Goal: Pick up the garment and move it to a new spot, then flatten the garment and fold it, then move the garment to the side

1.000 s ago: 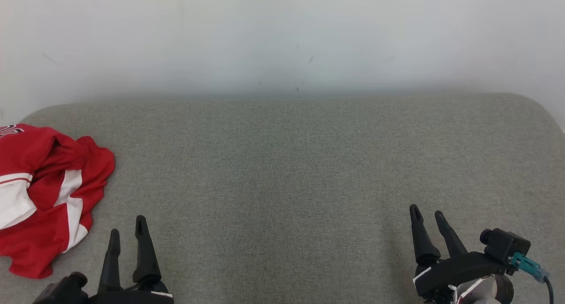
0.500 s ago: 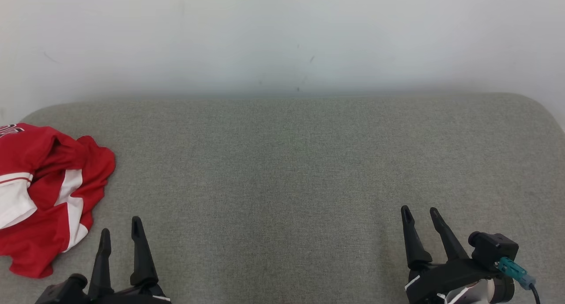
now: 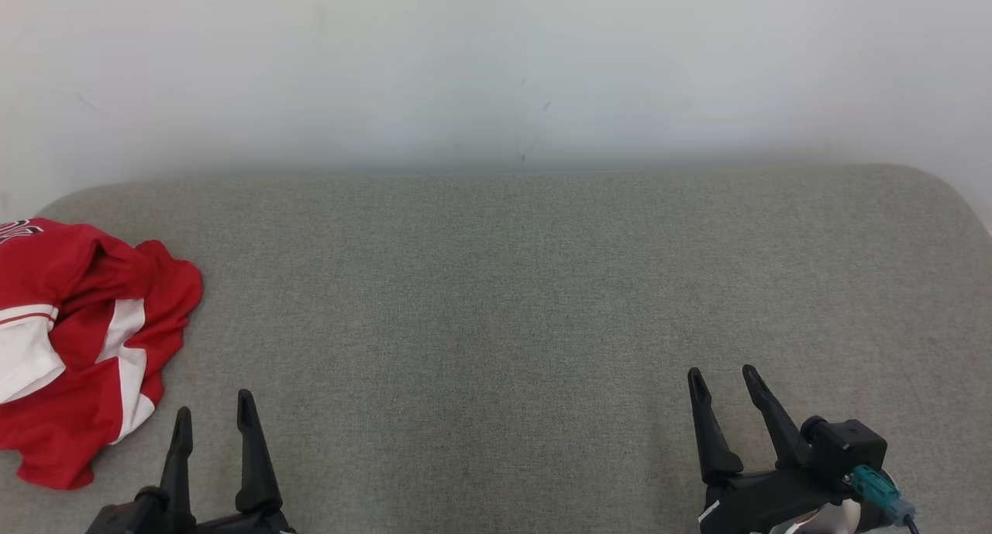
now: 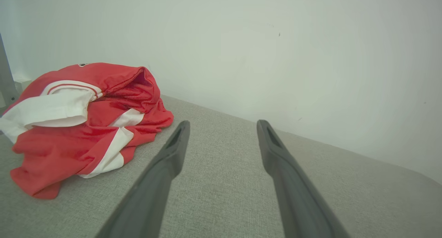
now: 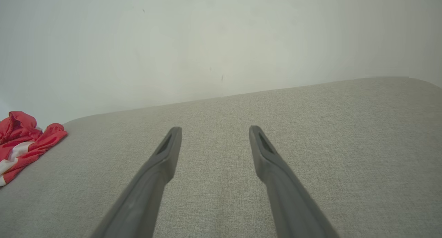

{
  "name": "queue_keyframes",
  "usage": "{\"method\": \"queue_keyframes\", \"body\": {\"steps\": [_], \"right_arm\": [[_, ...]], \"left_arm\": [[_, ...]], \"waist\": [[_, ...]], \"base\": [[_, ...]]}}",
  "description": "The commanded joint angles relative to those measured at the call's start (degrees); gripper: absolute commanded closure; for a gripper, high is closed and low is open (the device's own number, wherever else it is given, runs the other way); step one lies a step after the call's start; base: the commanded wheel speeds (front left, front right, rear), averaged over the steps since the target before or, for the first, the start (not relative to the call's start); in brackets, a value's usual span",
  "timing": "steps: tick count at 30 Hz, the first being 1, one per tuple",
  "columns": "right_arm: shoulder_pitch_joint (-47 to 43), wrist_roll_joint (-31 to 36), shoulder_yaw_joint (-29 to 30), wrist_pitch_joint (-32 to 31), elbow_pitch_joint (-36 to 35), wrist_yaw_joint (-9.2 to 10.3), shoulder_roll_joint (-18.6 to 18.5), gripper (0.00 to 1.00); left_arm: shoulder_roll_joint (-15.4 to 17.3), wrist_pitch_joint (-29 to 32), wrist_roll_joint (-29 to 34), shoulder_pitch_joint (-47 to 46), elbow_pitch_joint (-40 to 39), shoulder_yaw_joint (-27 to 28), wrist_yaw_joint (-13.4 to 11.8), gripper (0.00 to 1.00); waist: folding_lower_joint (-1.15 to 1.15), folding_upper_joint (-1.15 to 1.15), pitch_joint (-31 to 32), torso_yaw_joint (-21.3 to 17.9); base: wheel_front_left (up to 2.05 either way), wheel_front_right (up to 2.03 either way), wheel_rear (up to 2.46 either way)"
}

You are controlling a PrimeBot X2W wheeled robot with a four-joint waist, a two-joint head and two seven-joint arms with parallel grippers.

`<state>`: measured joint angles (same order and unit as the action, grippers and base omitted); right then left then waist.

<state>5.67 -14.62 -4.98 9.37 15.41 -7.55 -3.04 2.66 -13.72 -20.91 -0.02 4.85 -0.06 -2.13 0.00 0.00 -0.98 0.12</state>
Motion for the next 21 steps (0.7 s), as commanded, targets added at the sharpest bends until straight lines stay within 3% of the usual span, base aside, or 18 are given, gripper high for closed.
{"method": "queue_keyframes", "body": {"steps": [1,7,21], "right_arm": [[-0.5,1.0,-0.3,0.6,-0.8,0.09,0.0,0.00],[-1.0,3.5,-0.5,1.7,-1.0,0.09,0.0,0.00],[-3.1,8.5,0.1,4.4,-1.7,0.11,0.1,0.00]], "left_arm": [[0.3,-0.4,1.0,0.5,-0.2,0.1,-0.3,0.00],[0.3,-0.6,4.3,0.7,0.3,1.0,0.1,0.00],[0.3,-1.1,13.4,1.8,1.9,5.6,4.5,0.00]], "waist": [[0.00,0.00,0.0,0.0],[0.00,0.00,0.0,-0.1],[0.00,0.00,0.4,-0.4]], "base": [[0.00,0.00,0.00],[0.00,0.00,0.00],[0.00,0.00,0.00]]}}
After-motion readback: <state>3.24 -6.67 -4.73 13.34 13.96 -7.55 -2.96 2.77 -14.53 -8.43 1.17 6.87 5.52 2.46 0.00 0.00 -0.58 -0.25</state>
